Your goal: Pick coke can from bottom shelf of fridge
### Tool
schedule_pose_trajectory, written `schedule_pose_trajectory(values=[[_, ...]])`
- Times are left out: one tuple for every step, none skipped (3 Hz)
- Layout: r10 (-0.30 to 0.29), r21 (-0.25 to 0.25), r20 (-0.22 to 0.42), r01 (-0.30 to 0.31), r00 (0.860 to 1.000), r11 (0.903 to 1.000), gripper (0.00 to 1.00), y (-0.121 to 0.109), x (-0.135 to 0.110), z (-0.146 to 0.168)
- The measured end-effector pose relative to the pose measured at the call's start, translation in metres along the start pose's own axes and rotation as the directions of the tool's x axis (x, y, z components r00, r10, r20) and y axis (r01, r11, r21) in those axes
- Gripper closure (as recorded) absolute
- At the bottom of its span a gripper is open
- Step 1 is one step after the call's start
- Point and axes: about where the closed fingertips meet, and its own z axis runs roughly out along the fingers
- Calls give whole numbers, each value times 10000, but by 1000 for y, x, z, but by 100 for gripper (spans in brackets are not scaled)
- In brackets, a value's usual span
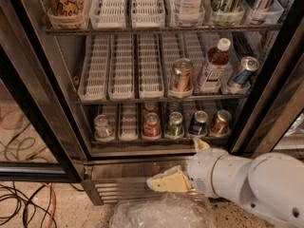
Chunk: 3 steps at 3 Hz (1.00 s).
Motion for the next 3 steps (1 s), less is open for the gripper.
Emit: schedule_pose_trajectory(values=[[393,373,707,-420,9967,9984,0,4,17,29],[220,1039,1406,-368,9898,9939,0,1,42,46],[-623,1580,2277,263,9717,9871,0,10,40,64]])
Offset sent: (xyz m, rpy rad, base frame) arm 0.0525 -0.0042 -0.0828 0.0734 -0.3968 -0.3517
